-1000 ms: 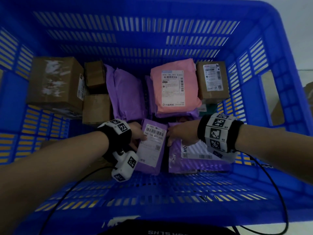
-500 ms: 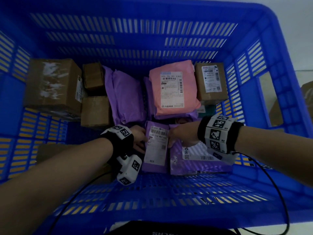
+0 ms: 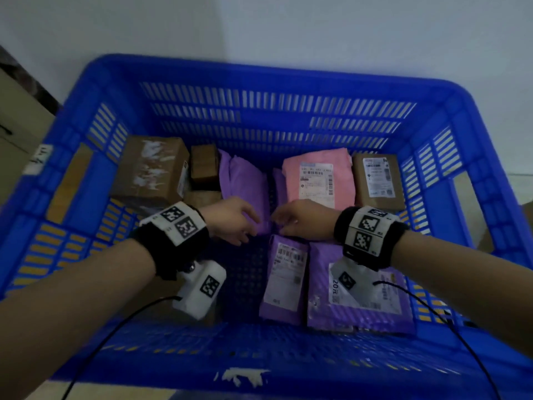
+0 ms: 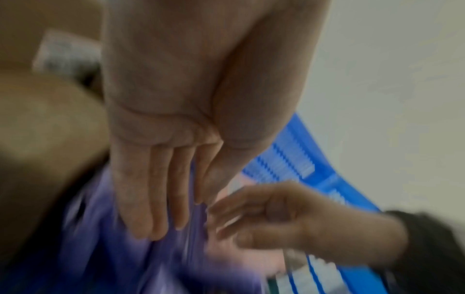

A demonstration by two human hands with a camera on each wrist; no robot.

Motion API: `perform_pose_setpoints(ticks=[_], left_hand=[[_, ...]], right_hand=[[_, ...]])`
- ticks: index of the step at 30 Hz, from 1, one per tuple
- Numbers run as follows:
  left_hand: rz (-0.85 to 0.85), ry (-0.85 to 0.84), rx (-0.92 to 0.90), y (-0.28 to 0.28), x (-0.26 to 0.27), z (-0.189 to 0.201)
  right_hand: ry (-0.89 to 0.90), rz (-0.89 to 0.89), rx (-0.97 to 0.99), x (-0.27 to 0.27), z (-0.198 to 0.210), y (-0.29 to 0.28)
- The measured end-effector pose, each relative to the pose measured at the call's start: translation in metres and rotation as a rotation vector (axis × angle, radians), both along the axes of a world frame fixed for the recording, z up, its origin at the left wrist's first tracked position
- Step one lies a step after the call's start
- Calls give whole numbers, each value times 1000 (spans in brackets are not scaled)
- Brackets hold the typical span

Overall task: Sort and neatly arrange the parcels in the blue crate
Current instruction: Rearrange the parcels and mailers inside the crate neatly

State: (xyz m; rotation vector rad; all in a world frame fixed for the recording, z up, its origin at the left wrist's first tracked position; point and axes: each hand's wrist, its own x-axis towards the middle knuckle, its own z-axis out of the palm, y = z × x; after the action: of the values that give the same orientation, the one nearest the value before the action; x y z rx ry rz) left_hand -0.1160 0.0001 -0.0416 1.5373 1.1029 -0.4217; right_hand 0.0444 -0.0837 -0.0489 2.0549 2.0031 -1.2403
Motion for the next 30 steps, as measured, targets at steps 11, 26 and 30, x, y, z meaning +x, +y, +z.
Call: perform_pose_setpoints(ticks=[11,26,30], left_hand=[[-223,-53,726,34,-30,-1],[-626,119,754,37,-38,-36],[-599,97,743,35,-39,-36]], right_hand=[[75,-460,-80,-54,-35,65],[-116,-469,-65,-81,-53,65],[-157,-516,10,-69,-46,63]])
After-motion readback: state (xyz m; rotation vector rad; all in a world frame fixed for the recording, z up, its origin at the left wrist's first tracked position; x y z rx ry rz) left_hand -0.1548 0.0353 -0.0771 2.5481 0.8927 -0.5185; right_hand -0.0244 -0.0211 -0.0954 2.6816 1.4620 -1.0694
